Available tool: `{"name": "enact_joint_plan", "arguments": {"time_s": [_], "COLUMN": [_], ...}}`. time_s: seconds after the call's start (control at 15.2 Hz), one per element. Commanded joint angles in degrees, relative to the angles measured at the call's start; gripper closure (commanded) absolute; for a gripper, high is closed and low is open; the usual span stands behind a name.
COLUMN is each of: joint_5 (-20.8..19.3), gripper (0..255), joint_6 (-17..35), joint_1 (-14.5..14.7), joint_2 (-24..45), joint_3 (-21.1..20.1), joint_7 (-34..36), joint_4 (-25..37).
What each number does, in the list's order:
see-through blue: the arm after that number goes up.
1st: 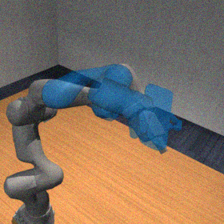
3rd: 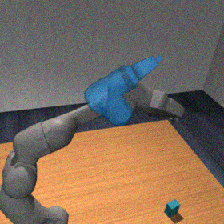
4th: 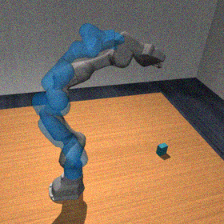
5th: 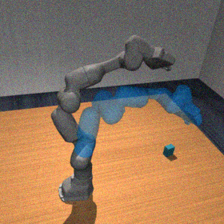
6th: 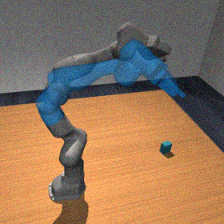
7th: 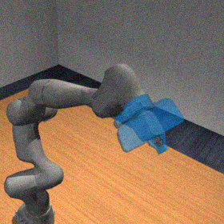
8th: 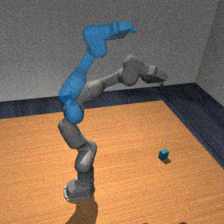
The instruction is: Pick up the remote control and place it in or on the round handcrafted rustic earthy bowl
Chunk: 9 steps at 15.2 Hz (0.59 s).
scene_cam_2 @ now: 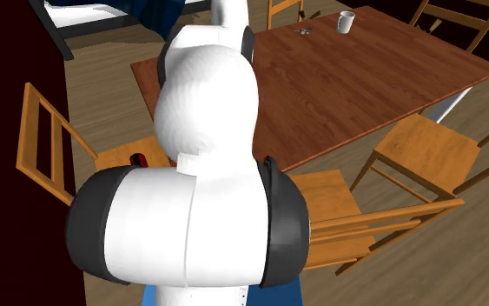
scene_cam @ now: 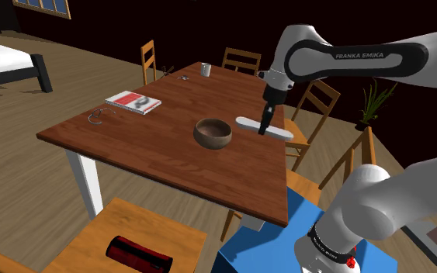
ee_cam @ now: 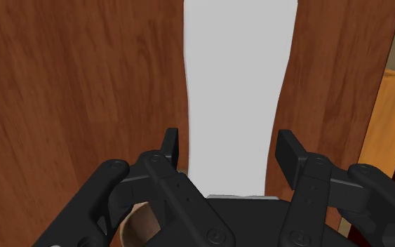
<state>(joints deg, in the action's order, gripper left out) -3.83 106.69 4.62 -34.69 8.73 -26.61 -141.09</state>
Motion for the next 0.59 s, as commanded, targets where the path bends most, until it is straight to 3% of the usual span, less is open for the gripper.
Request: {"name": "enact_joint_plan", "arguments": {"time_s": [0.0,0.53], "joint_5": [0.8,3.55], "gripper": [255,255], "joint_6": [1.05,2.41], "joint_1": [0.84,2.99], "joint_2": [4.8,23.23], "joint_3": [-0.34,-0.91], "joint_7": [0.56,1.51], "joint_4": [3.74,20.71]}}
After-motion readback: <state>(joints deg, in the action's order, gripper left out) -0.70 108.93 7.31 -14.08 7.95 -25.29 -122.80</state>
